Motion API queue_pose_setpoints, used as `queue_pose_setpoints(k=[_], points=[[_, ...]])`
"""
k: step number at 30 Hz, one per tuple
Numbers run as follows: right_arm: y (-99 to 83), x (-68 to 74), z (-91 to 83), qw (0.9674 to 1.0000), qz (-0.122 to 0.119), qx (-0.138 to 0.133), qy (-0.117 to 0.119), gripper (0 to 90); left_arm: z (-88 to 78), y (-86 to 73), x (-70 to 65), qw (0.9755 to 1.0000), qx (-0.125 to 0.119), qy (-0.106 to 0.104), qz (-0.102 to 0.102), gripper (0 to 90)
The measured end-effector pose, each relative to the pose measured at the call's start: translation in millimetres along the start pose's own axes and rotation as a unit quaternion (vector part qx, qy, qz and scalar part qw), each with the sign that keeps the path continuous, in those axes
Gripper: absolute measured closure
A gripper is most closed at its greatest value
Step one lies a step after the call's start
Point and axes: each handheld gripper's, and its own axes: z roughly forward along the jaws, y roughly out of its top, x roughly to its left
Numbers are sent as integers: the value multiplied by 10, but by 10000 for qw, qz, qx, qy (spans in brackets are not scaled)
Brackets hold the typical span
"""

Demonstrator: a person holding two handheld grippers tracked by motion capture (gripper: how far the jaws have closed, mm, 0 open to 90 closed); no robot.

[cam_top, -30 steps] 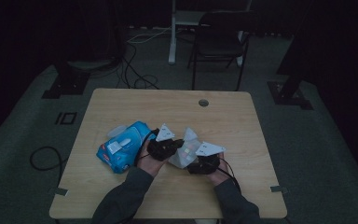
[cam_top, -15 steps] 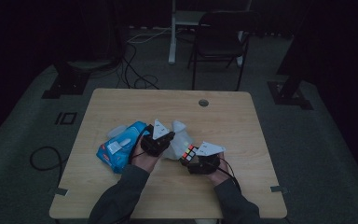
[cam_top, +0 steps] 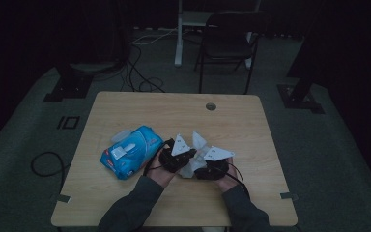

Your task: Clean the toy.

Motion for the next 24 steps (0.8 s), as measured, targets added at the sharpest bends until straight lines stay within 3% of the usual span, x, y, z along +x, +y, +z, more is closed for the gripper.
queue_pose_setpoints(k=[4, 9, 15, 24], points=[[-2, 7, 15, 10000, -20, 22, 2, 345, 37, -5, -31, 9996, 8, -289, -16, 897], [-3, 19, 20, 10000, -34, 18, 34, 345, 53, 0, -34, 9992, 27, -401, 40, 897], [1, 34, 24, 10000, -60, 15, 54, 345, 61, 11, 14, 9996, 5, -262, 45, 896], [8, 52, 14, 9999, -128, -3, 109, 345, 9, 11, 168, 9998, -33, 160, -120, 897]])
